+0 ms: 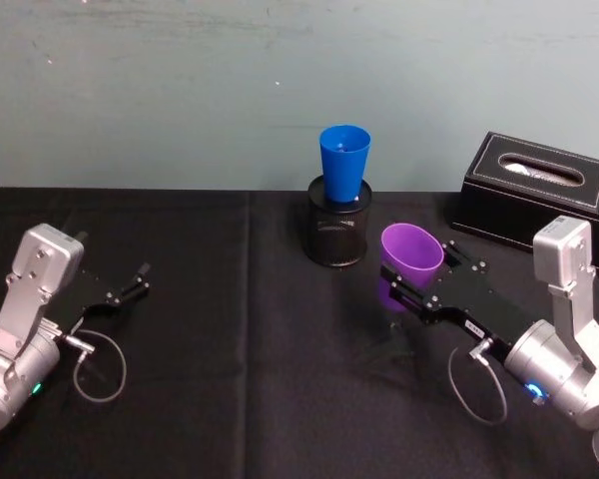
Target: Pick up one cup with a gripper and tap it against the other cup.
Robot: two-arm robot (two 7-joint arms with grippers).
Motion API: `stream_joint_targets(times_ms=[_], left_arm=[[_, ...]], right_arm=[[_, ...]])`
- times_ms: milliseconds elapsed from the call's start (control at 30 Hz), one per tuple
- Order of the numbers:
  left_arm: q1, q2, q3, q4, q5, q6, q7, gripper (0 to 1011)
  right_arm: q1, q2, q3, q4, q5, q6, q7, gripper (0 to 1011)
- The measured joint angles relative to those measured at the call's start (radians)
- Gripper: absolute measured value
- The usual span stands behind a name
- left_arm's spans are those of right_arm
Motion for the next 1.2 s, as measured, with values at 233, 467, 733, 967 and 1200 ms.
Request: stream_joint_targets(times_ms=[233,467,733,967,1200], left_arm=[[0.0,0.0,0.0,0.0,0.0,0.0,0.0,1011],[0.0,0.0,0.0,0.0,0.0,0.0,0.0,1011],[0.0,0.0,0.0,0.0,0.0,0.0,0.0,1011],[0.0,0.0,0.0,0.0,0.0,0.0,0.0,1012],[0.0,0.0,0.0,0.0,0.0,0.0,0.0,1011]], right_arm=[[-0.002,-0.001,-0.002,0.01,-0.001,-0.001,0.001,729],[-0.002,-0.005,-0.004,0.025,-0.001,-0.001,0.002,729],[-0.002,-0.009,-0.008,0.042,-0.003,0.0,0.003,729],[-0.003,-0.013,-0.011,0.055,-0.004,0.002,0.006,729],[-0.004,-0.018,-0.015,0.07,-0.004,0.005,0.008,729]])
